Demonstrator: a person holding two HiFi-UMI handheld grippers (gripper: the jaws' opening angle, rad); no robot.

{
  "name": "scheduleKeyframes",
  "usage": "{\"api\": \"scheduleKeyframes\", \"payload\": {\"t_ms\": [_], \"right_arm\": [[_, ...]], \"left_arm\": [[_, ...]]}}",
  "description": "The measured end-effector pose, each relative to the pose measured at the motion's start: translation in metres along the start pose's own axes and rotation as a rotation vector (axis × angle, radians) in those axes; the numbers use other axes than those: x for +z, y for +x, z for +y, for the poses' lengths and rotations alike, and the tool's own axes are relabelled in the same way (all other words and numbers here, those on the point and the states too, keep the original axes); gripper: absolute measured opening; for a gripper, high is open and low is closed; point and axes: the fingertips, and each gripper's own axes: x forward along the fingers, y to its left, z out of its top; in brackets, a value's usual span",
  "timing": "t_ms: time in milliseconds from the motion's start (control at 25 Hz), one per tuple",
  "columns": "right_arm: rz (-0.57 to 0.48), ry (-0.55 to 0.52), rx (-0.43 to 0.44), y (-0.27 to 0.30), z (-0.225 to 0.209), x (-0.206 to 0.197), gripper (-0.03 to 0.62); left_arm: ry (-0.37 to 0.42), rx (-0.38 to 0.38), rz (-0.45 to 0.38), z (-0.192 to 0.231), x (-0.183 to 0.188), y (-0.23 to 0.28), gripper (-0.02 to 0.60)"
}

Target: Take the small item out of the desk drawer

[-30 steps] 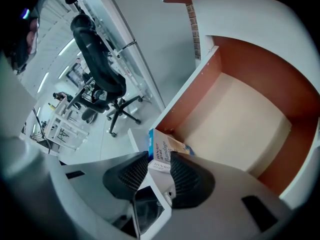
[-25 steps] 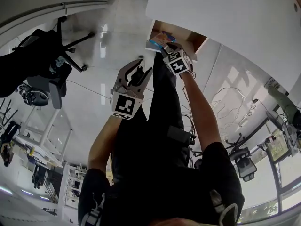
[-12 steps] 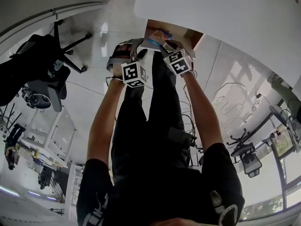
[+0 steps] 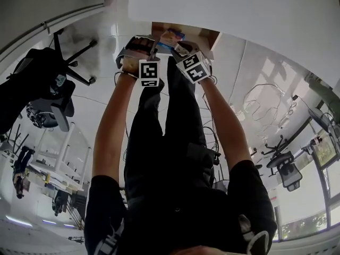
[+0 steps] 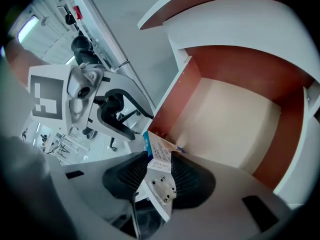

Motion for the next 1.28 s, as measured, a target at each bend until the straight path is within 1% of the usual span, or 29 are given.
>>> {"api": "scheduleKeyframes", "payload": {"t_ms": [80, 240, 440, 600, 640, 720, 800, 840, 1000, 1120, 1200, 1280], "right_arm": [[-0.022, 0.016, 0.012, -0.001, 0.000, 0.004, 0.166], [-0.026, 0.034, 0.018, -0.001, -0.002, 0.002, 0.172], [-0.079, 0.066, 0.024, -0.008, -0.010, 0.007, 0.173], [-0.072, 0.089, 0.031, -0.008, -0.010, 0.006, 0.176], [-0.072, 0.093, 0.031, -0.008, -0.010, 0.006, 0.176], [-0.081, 0.098, 0.028, -0.007, -0.012, 0.005, 0.175], [-0.078, 0.105, 0.027, -0.007, -0.013, 0.001, 0.175], [-0.073, 0.107, 0.026, -0.008, -0.014, 0.000, 0.175], [-0.065, 0.101, 0.013, -0.014, -0.015, 0.002, 0.170], [-0.089, 0.109, -0.011, -0.028, -0.018, 0.009, 0.164], [-0.105, 0.122, -0.026, -0.044, -0.015, 0.012, 0.164], [-0.116, 0.144, -0.041, -0.062, -0.008, 0.010, 0.164]], "left_arm": [[0.005, -0.018, -0.002, 0.000, 0.003, 0.005, 0.241], [-0.029, -0.045, -0.013, 0.001, 0.009, 0.017, 0.239], [-0.004, -0.067, -0.019, 0.004, 0.023, 0.031, 0.239], [-0.011, -0.082, -0.015, 0.004, 0.022, 0.039, 0.216], [-0.005, -0.085, -0.014, 0.004, 0.022, 0.040, 0.203], [0.020, -0.093, -0.014, 0.001, 0.025, 0.042, 0.148], [0.043, -0.095, -0.015, -0.003, 0.027, 0.044, 0.105], [0.044, -0.090, -0.017, -0.003, 0.028, 0.044, 0.101], [0.015, -0.059, -0.017, 0.001, 0.031, 0.040, 0.087], [-0.005, -0.039, -0.018, 0.005, 0.036, 0.031, 0.080], [-0.035, -0.030, -0.022, 0.004, 0.038, 0.019, 0.079], [-0.084, -0.013, -0.030, 0.001, 0.042, 0.006, 0.078]]}}
